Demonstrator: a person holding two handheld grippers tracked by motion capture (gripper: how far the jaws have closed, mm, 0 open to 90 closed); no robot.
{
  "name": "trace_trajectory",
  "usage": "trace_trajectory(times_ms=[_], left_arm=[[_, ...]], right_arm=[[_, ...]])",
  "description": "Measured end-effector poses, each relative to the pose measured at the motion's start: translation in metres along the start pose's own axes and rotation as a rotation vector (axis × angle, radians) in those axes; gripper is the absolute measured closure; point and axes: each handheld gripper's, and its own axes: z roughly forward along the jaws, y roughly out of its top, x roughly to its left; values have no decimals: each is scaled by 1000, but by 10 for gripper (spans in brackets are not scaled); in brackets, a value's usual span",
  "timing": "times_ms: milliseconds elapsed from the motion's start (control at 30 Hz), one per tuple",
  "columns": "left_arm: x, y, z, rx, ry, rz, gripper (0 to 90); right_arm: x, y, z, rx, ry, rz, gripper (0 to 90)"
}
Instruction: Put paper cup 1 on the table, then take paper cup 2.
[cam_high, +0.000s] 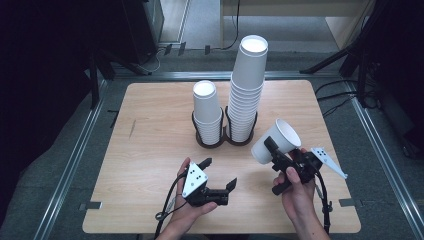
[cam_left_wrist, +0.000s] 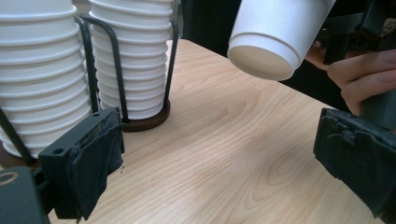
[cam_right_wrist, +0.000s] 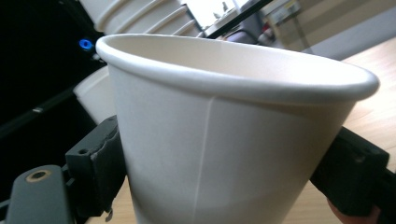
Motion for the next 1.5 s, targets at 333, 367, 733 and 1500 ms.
trace_trajectory(times_ms=[333,367,733,1500], left_arm=[[14,-1,-2,8,33,-18,22],[16,-1,-2,11,37,-16,22],[44,-7,-8,29,110,-43,22],[105,-26,-51,57,268,-86,22]], right_arm=[[-5,2,2,-47,-74,-232,136],[-6,1,3,-45,-78,-255,136],[-15,-2,9,-56,-111,-409,136],[-42,-13,23,-30,-155,-499,135]])
